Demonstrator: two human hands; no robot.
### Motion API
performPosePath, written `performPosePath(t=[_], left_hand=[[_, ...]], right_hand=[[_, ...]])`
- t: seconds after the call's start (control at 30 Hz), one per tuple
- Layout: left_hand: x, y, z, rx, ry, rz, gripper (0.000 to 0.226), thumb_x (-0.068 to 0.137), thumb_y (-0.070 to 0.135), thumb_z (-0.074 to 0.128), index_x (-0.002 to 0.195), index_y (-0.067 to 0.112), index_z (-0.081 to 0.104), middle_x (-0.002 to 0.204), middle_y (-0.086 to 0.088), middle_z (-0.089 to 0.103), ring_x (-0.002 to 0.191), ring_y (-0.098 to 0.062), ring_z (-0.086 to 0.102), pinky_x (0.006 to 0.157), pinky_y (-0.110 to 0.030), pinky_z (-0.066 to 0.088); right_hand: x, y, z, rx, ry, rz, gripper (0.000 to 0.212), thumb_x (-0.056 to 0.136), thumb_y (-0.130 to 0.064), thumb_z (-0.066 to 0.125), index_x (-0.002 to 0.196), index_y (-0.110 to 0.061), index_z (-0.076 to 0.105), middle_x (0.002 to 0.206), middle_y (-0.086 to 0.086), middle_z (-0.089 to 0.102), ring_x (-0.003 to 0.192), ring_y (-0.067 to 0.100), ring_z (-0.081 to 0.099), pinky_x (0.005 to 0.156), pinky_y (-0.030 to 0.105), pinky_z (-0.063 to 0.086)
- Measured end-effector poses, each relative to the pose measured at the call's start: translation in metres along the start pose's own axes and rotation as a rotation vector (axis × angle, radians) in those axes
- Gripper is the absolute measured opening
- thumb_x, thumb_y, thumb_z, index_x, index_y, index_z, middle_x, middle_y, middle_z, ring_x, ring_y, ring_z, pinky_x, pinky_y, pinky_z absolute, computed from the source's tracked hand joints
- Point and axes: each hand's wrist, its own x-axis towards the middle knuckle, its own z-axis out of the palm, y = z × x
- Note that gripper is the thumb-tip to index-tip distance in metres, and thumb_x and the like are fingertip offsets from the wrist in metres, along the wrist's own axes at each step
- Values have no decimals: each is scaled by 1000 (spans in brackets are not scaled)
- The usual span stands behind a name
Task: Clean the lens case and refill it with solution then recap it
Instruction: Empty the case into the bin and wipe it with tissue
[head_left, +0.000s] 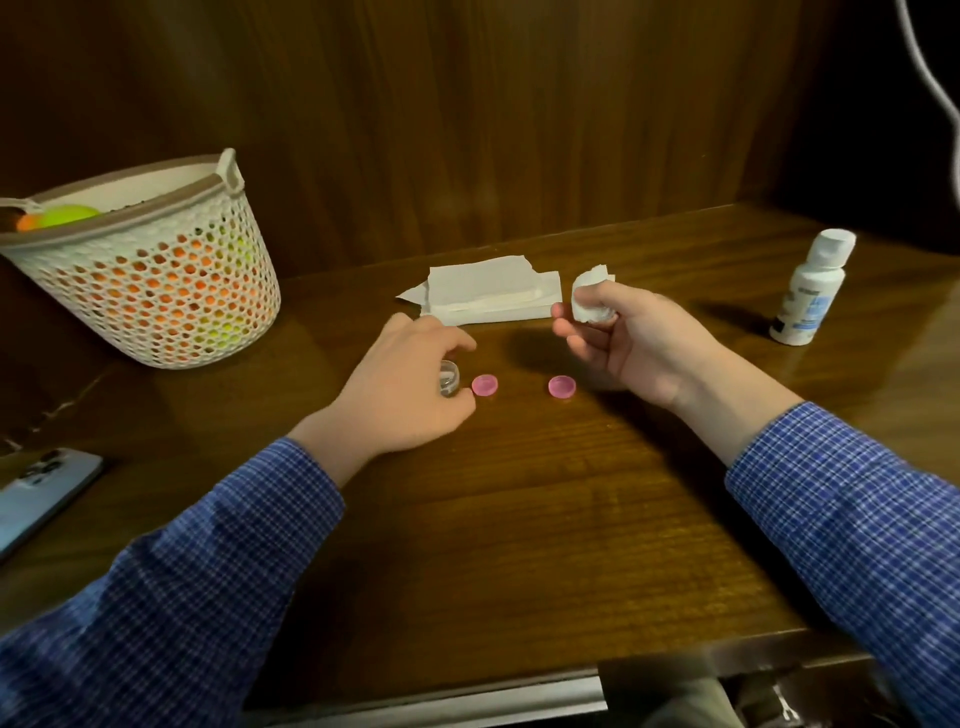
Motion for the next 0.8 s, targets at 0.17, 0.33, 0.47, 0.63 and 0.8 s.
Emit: performPosePath(t=[0.17,0.33,0.47,0.63,0.8], left_hand=[[-1,-3,2,18,-62,70,50,93,40,68,140,30,56,131,8,60,114,-6,41,88,-25,40],[8,10,15,71,-20,130,34,100,38,61,132,28,63,121,6,68,109,-7,46,87,-24,40],[10,13,17,89,11,143,14,101,30,61,109,30,72,109,8,70,104,-8,52,91,-23,45],[9,19,14,-68,-16,73,19,102,24,61,115,27,74,111,8,68,95,-7,60,89,-18,50],[-8,21,11,-539,-13,-61,17,101,23,64,111,29,75,89,15,73,81,-1,71,66,-11,54]], right_hand=[[-1,0,2,-45,-17,-3,27,95,-12,69,119,-13,57,95,10,81,76,13,77,58,23,60],[-3,2,3,-189,-70,-18,14,96,-13,68,109,-7,67,76,2,75,60,8,65,55,21,55],[-2,2,1,-189,-108,-8,13,94,-10,69,107,-12,65,72,1,69,61,8,60,56,21,53],[-2,5,3,-241,-180,3,9,93,-14,72,100,-8,73,80,5,69,61,9,61,57,22,55],[-5,10,6,-405,-135,-79,8,91,-13,75,97,-6,76,78,7,71,62,13,64,71,35,59]])
